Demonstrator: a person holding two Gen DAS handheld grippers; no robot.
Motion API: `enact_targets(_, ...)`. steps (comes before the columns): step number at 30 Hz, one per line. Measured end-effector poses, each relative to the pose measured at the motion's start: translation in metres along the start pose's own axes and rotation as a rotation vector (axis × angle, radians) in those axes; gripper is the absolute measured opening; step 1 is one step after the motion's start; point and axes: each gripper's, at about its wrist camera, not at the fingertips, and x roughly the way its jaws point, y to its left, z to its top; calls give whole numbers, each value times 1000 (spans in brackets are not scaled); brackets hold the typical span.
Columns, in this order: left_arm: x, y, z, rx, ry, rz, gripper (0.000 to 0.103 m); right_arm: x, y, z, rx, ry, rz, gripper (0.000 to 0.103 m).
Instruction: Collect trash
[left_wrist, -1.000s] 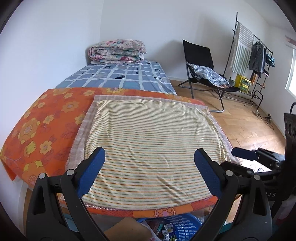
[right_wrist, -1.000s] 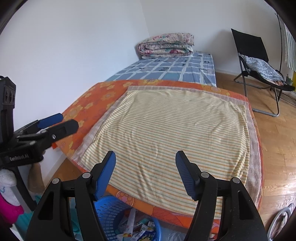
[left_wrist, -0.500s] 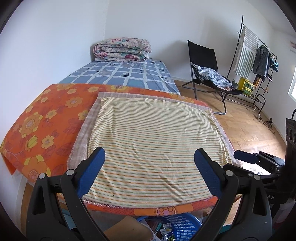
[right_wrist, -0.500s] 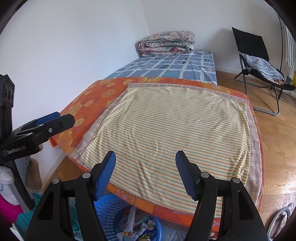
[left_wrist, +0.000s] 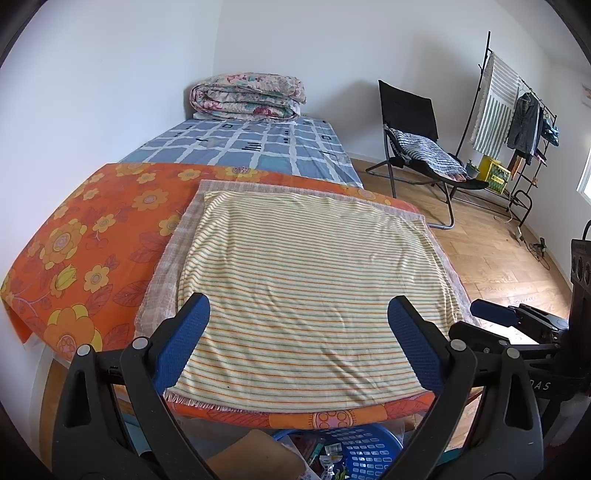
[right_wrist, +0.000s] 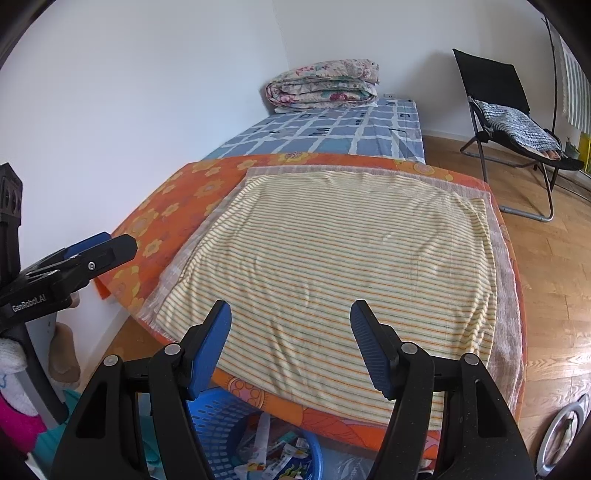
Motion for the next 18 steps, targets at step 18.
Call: enact_targets(18,1,0,0,0,5,0,99,1,-2,-3,8,10,-3,67)
